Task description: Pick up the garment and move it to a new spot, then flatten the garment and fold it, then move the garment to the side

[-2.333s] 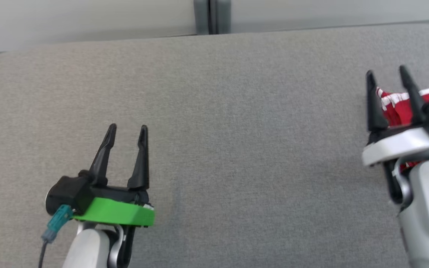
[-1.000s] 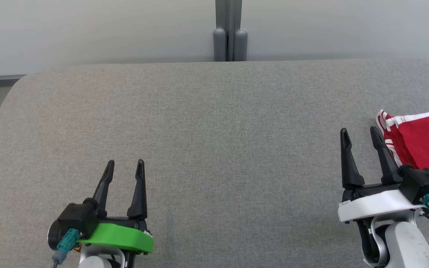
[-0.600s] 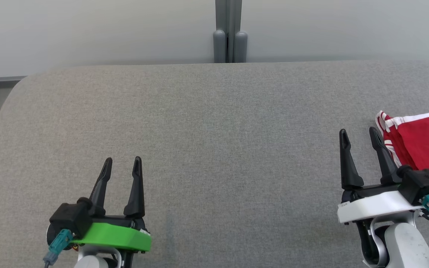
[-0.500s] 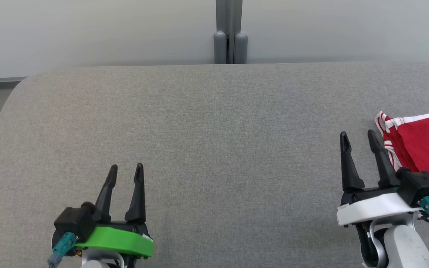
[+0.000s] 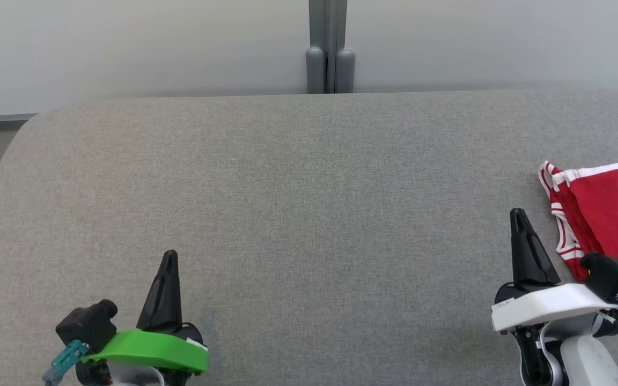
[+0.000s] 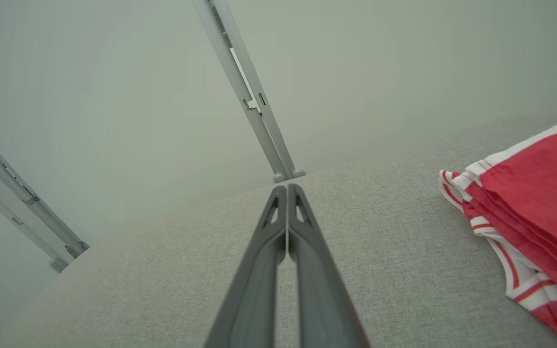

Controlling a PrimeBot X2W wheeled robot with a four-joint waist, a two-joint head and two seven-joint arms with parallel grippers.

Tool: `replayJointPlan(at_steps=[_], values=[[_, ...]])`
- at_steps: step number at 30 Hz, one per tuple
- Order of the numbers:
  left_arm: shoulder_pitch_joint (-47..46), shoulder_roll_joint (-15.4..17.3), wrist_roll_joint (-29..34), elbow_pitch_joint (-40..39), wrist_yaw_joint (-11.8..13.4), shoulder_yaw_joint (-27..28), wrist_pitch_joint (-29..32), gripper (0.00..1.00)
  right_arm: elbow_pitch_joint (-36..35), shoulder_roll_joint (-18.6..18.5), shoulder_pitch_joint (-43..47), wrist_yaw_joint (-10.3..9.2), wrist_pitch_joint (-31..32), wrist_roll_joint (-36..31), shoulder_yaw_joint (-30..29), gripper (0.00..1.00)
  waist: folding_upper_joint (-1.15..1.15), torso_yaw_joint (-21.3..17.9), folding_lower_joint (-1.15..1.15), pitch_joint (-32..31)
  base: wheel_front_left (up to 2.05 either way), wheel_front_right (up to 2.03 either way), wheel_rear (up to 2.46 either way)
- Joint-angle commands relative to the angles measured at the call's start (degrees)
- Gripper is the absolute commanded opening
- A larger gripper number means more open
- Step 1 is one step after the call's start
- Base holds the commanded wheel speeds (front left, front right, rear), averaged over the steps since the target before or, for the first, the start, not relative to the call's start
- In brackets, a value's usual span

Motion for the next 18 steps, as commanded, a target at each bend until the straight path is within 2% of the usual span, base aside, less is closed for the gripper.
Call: replayJointPlan(at_steps=[1,18], values=[[-1.1,0.6,-2.6,-0.6,-0.1,0.5,0.4,0.00,-0.5,-0.4,-1.1,-0.01,0.7,2.7,-0.3,0.00,0.00,0.0,0.00,0.0,0.00,0.00,0.00],[-2.0,1.2,-16.4,0.2,-0.4,2.8,3.8,0.00,0.9,-0.7,-1.5,-0.02,4.5,18.2,-1.2,0.00,0.00,-0.4,0.00,-0.4,0.00,0.00,0.00]])
